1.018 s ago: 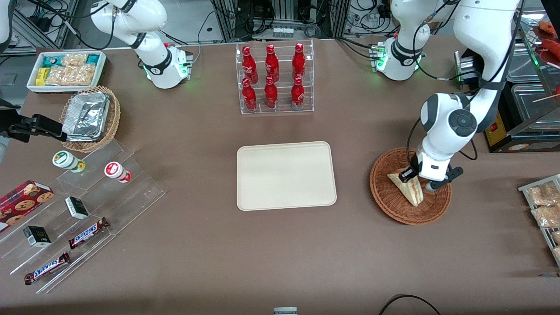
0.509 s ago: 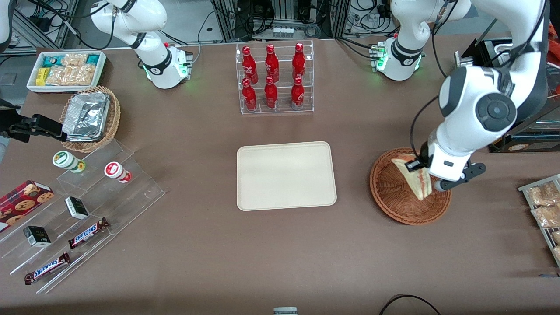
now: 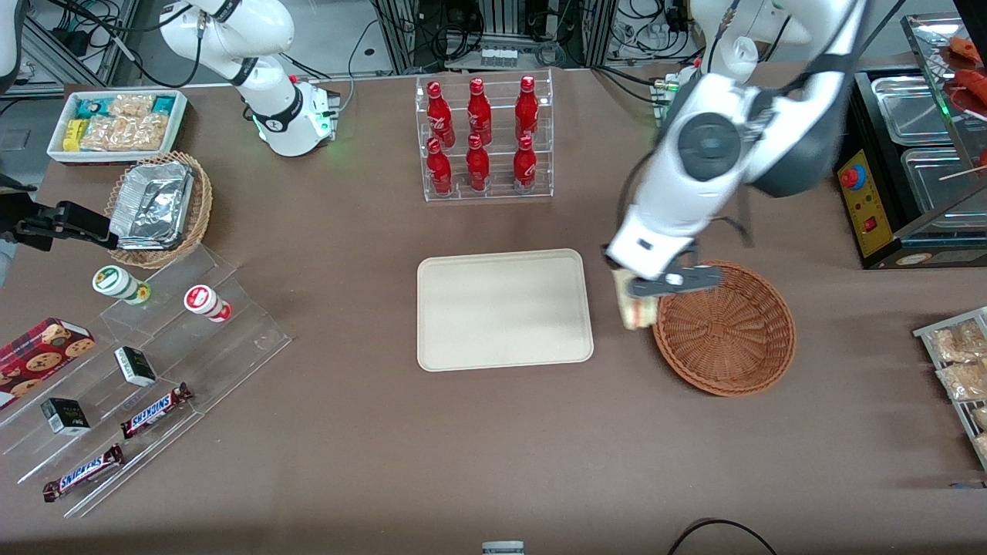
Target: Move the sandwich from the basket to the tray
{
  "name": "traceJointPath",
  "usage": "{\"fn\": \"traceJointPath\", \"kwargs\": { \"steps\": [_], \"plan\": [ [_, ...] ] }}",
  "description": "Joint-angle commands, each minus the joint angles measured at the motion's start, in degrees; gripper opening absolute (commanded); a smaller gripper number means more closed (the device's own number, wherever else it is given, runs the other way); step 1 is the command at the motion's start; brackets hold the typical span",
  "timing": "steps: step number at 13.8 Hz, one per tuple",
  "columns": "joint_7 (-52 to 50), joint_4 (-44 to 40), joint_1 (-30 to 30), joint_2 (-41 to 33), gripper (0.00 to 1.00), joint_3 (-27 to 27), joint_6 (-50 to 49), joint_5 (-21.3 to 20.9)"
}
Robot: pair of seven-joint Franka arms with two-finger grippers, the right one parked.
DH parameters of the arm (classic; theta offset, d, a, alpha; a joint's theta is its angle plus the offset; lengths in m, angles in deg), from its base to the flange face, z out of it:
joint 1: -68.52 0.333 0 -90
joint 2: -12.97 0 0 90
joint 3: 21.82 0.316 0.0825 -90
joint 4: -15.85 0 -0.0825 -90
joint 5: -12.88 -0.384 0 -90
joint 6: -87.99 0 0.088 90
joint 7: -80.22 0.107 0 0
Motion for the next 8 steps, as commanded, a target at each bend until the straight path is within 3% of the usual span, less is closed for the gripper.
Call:
{"fn": "traceJointPath", "kwargs": {
  "steps": [1, 4, 8],
  "plan": [
    [-3.19, -8.73, -5.60, 10.33, 0.00, 0.84, -0.25, -0.39],
    [-4.70, -14.02, -10.18, 18.96, 0.00, 1.01, 2.73, -0.48],
    [-8.38, -14.03, -13.18, 23.10, 0.00, 1.10, 9.68, -2.40]
  ]
}}
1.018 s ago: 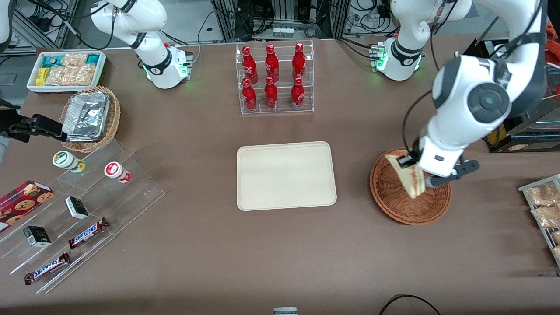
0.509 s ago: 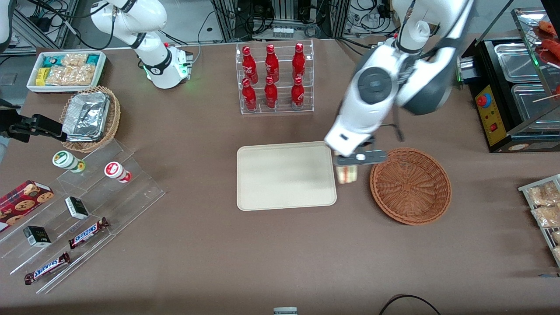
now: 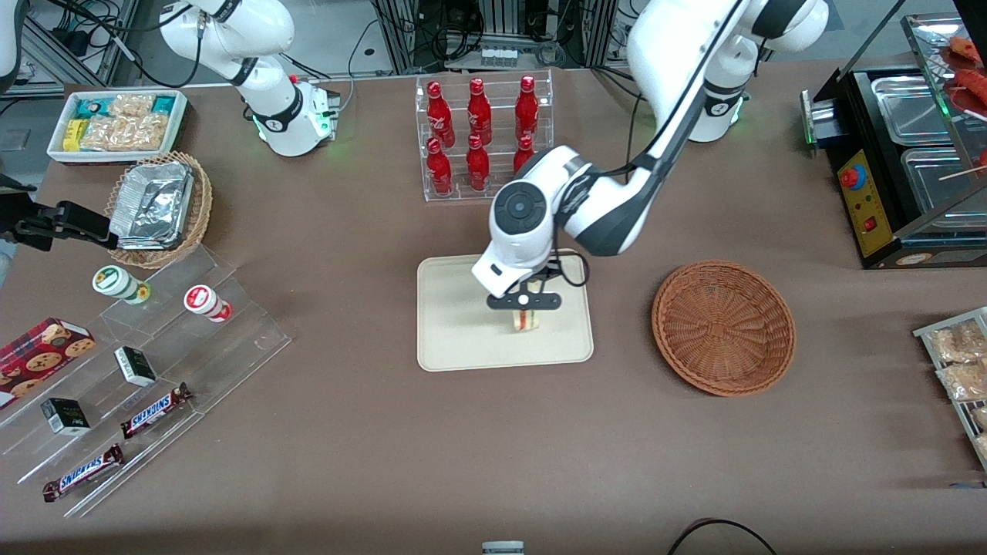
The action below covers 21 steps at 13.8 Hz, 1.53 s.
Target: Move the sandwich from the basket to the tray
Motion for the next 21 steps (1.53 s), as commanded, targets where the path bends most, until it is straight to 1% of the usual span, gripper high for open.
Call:
{"fn": "traceJointPath", "kwargs": {
  "steps": [1, 5, 10, 11, 12, 13, 16, 18, 21],
  "plan": [
    [-3.59, -2.49, -1.70, 2.30, 0.00, 0.88, 0.87, -2.52],
    [-5.19, -2.31, -3.11, 5.55, 0.00, 0.88, 5.79, -2.88],
    [-5.98, -2.05, -3.99, 7.49, 0.00, 0.88, 7.11, -3.05],
    [-6.06, -2.05, -4.25, 7.75, 0.10, 0.88, 7.11, -2.96],
    [-6.06, -2.05, -4.25, 8.02, 0.53, 0.88, 7.11, -2.88],
    [-5.89, -2.05, -4.25, 7.85, 1.00, 0.88, 7.03, -3.05],
    [-5.98, -2.31, -3.81, 5.83, 1.00, 1.06, 6.41, -2.79],
    [-6.06, -1.88, -2.94, 1.98, 1.00, 1.23, 3.79, -2.61],
    [-6.07, -1.79, 0.57, -5.31, 1.00, 1.23, -2.53, -2.17]
  ]
}}
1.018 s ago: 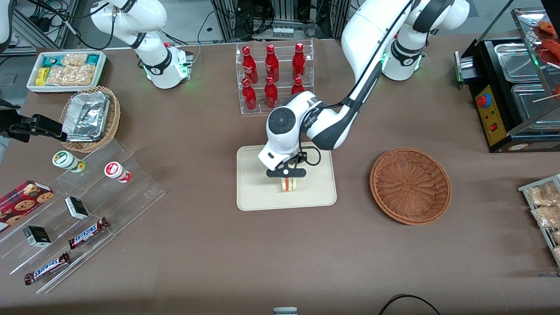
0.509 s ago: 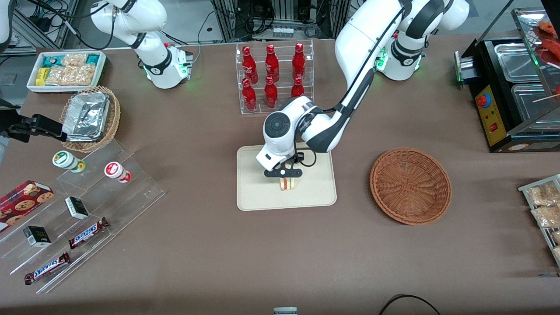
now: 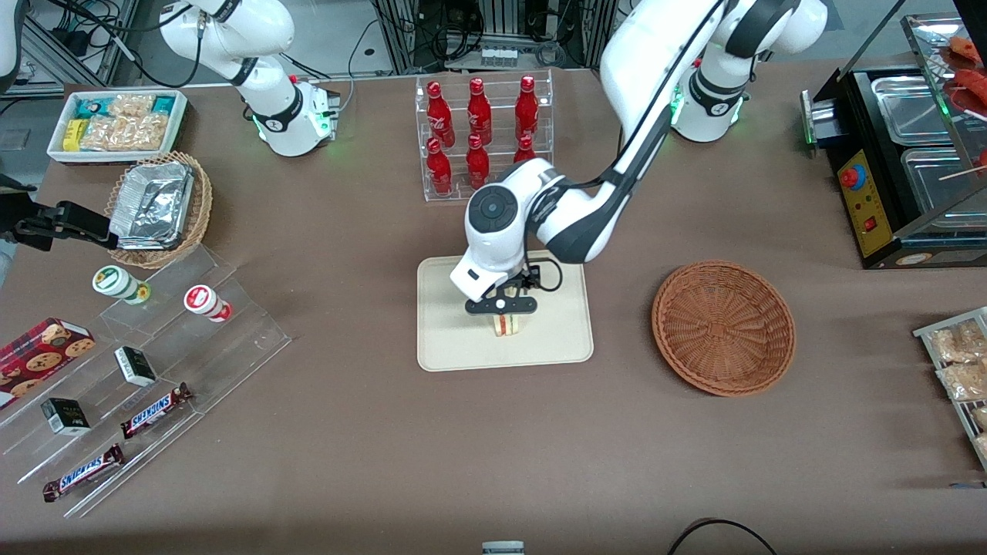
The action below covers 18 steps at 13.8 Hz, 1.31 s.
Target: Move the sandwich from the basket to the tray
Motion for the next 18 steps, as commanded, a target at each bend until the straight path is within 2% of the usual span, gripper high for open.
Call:
{"fn": "traceJointPath", "kwargs": {
  "steps": [1, 5, 9, 18],
  "plan": [
    [-0.71, 1.76, 3.35, -8.21, 1.00, 0.01, -6.22, -0.15],
    [0.70, 1.94, 9.76, -16.91, 1.00, 0.01, -16.42, -0.76],
    [7.37, 1.85, 15.12, -20.00, 1.00, 0.36, -20.22, -1.03],
    [34.43, 2.81, 32.96, -29.66, 1.00, 0.36, -31.02, 0.11]
  ]
}}
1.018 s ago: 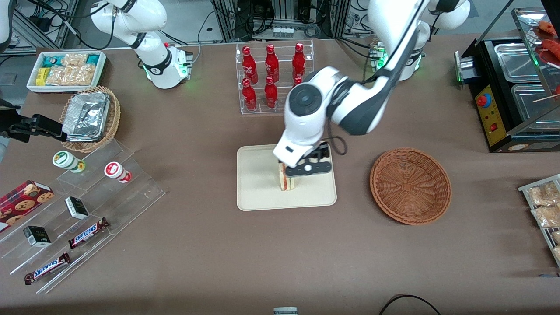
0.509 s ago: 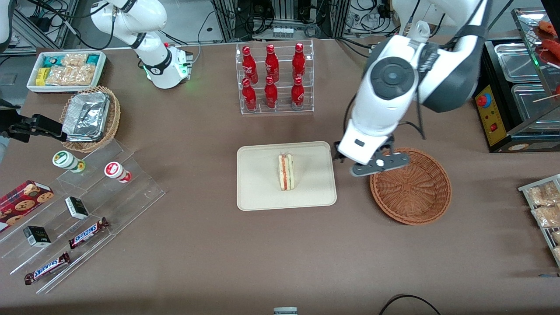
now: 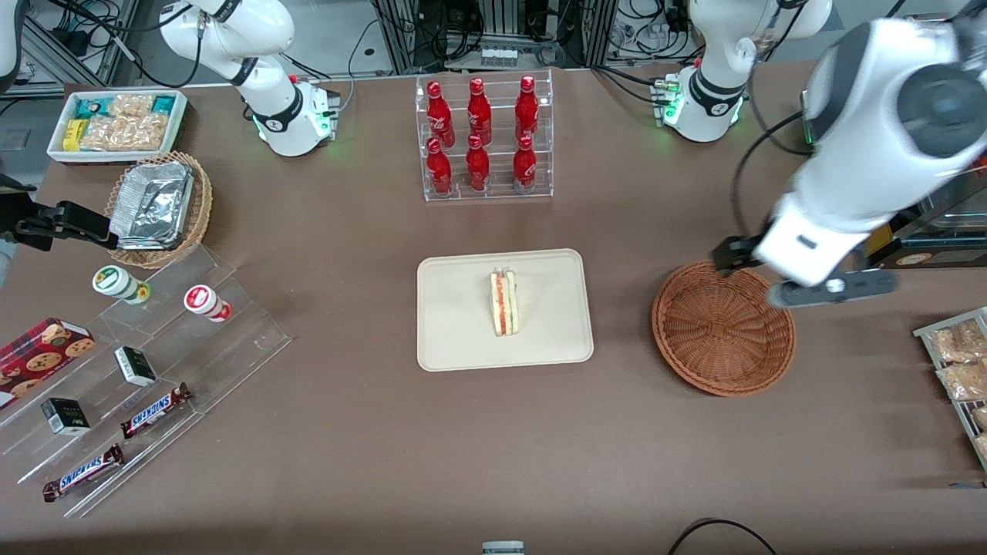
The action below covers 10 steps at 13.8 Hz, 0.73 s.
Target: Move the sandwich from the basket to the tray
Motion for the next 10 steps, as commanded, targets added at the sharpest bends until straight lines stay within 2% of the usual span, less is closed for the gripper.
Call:
{"fn": "traceJointPath", "kwargs": {
  "steps": [1, 3, 6, 10],
  "plan": [
    [5.09, 3.74, 3.67, -4.34, 1.00, -0.65, -1.38, 0.34],
    [9.65, 7.86, 5.52, -8.20, 1.00, -0.56, -0.59, 0.43],
    [11.51, 11.91, 4.30, -11.46, 1.00, 2.68, 0.55, 1.56],
    [14.58, 13.86, 4.21, -13.84, 1.00, 4.36, 0.91, 1.66]
  ]
}}
